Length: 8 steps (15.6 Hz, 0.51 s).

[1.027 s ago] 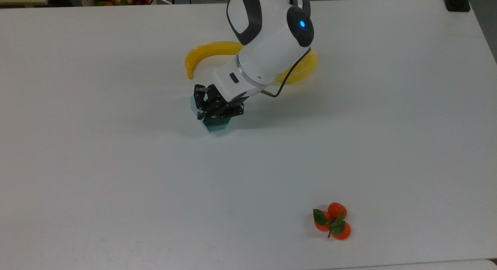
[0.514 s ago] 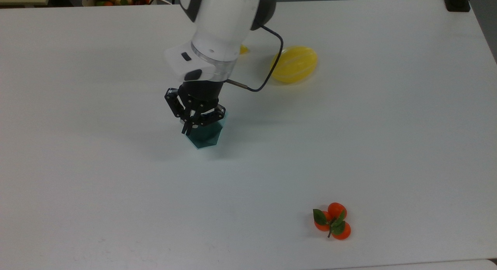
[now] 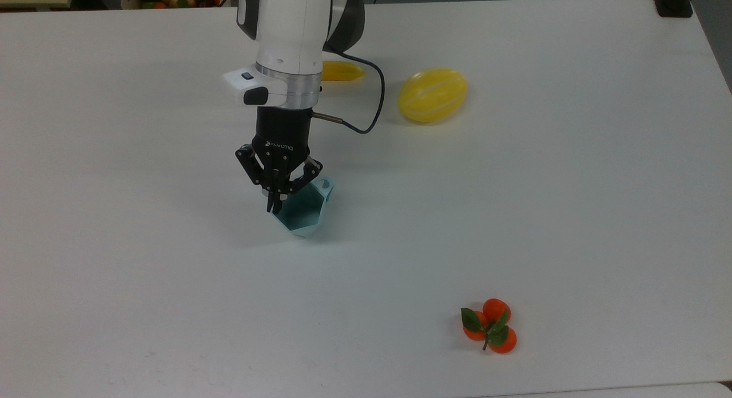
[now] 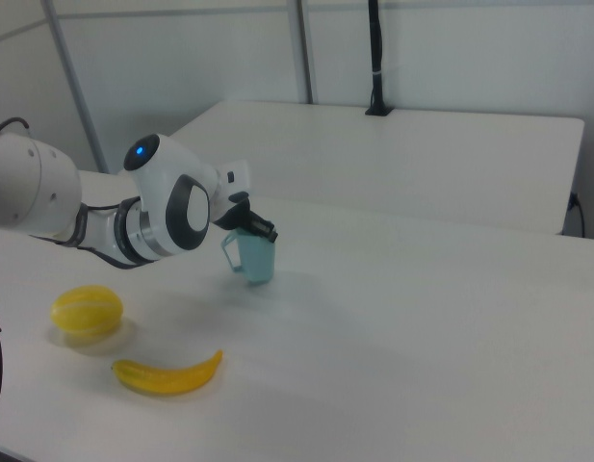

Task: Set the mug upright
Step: 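Lower the upright cup onto the table and open the gripper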

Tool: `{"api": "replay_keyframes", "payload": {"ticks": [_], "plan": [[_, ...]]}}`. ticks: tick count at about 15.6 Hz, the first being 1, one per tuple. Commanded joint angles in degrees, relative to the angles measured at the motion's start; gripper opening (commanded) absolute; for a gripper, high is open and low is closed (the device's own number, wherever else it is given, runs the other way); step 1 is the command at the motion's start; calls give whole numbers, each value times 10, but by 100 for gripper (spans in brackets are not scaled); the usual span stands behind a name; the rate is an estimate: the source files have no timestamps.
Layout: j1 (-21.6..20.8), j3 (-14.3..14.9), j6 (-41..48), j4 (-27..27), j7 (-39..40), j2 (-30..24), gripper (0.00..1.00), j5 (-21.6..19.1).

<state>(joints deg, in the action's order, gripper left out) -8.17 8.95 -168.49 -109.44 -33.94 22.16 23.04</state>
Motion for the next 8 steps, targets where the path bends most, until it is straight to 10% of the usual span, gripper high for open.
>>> {"api": "replay_keyframes", "payload": {"ticks": [1, 2, 3, 8], "plan": [[-2, -3, -16, -39, -10, -19, 4, -11], [-2, -3, -15, -39, -12, -19, 32, -14], [-2, -3, -14, -39, -19, -19, 91, -20], [3, -3, 39, -34, -25, -45, 100, -31]]}}
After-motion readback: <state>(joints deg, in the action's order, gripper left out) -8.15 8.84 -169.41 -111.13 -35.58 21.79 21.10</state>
